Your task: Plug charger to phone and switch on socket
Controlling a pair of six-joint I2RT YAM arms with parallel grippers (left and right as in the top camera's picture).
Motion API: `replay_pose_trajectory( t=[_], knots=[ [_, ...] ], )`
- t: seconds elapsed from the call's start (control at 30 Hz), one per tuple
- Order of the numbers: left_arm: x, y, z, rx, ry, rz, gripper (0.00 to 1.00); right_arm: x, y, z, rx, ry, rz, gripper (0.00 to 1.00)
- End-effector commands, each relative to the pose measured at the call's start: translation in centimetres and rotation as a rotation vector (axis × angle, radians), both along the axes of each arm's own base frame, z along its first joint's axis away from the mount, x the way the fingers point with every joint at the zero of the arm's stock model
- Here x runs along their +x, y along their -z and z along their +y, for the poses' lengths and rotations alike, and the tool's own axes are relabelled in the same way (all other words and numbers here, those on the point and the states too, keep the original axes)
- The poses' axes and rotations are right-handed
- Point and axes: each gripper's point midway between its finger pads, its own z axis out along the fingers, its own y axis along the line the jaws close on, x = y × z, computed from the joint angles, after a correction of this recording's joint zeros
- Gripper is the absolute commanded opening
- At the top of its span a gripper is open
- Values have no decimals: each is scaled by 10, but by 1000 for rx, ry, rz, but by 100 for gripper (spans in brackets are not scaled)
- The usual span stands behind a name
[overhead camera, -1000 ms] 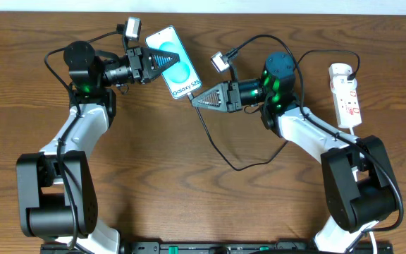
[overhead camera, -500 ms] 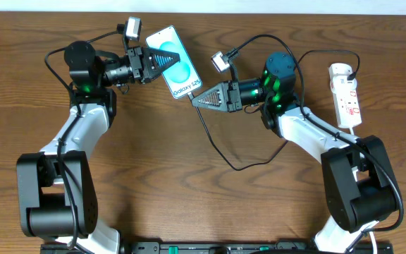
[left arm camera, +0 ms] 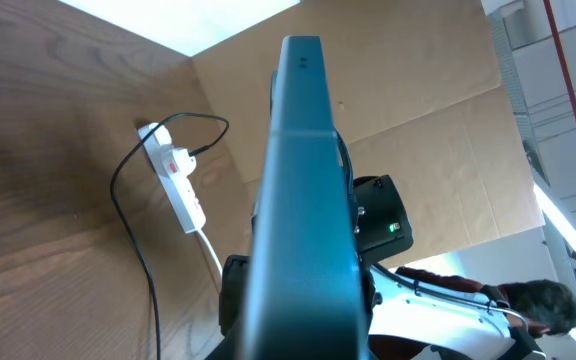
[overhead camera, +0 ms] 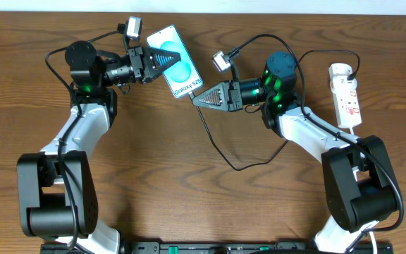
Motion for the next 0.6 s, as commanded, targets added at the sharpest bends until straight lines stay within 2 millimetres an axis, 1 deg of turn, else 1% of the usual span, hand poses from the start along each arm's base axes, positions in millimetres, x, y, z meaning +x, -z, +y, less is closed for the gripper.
replay_pose_trajectory(
  t=[0.0,0.07,0.17,0.4,0.57],
  knots=[
    [-14,-12,-11,12,87,-46,7,19,-2,-1,6,89,-14,3],
    [-13,-13,-11,11,85,-45,7,18,-2,-1,6,88,-14,4],
    [-12,-13,-11,10,80,-45,8,17,-2,-2,6,79,-14,10],
    [-12,-13,-11,9,76,-45,7,15,-2,-1,5,68,-13,15],
    [-10,-13,-10,8,67,-45,7,14,-2,-1,5,64,-13,24]
  ],
)
